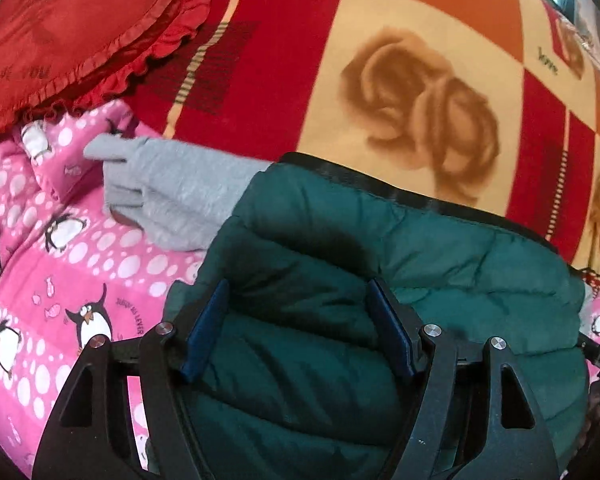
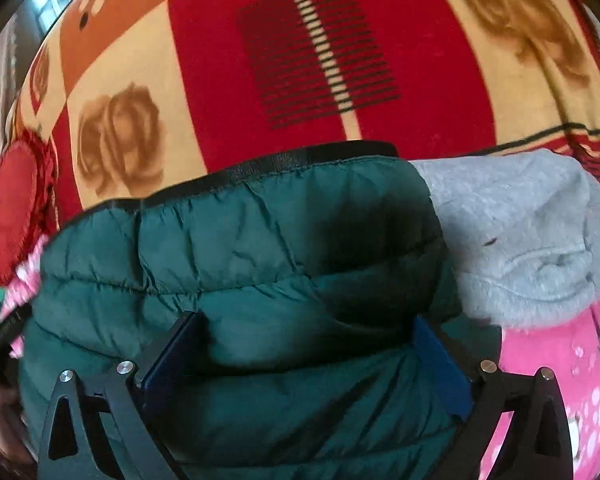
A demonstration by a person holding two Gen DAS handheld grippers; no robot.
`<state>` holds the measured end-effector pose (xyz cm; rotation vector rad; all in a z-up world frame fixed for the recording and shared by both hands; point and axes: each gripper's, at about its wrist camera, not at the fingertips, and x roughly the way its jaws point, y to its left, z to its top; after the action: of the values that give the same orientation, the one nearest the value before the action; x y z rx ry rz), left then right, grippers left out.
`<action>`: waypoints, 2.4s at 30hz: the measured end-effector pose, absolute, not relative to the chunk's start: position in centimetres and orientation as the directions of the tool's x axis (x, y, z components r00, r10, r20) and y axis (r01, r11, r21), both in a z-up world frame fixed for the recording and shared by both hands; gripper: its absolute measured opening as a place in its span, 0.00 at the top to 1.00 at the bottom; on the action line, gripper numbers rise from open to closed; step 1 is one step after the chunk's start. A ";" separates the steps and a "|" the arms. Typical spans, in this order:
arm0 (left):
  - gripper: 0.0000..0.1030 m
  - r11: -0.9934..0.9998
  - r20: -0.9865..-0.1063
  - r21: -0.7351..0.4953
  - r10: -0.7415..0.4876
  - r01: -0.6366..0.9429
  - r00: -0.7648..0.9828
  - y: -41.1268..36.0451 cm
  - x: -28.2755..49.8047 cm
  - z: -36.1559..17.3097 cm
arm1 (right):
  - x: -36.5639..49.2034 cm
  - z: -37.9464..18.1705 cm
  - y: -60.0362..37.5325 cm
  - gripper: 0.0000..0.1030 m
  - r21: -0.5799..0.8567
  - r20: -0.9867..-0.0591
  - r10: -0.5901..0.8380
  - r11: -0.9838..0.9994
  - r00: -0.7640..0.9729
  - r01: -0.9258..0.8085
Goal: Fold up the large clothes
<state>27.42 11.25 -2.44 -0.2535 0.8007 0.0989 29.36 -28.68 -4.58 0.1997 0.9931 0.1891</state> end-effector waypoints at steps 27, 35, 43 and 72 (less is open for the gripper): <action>0.30 0.991 -0.748 -0.116 -0.134 0.072 0.650 2.2 24.5 -2.0 | 23.9 -2.3 -17.9 0.00 0.072 -0.830 0.156 0.982 0.536 -0.174; 0.28 0.995 -0.732 -0.080 -0.104 0.067 0.673 1.7 23.9 -2.7 | 23.2 -3.3 -19.1 0.00 0.110 -0.814 0.202 0.974 0.545 -0.198; 0.24 0.996 -0.724 -0.056 -0.087 0.068 0.684 1.4 23.9 -2.7 | 23.0 -3.5 -18.9 0.00 0.104 -0.798 0.204 0.974 0.567 -0.203; 0.24 0.974 -0.698 -0.226 -0.144 -0.025 0.701 10.6 23.8 1.1 | 23.6 0.6 -27.6 0.00 0.146 -0.765 0.168 0.986 0.621 -0.086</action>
<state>23.80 10.63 1.14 -0.2263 0.7924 -0.0665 23.59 -27.57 0.56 0.0987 0.8889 0.1460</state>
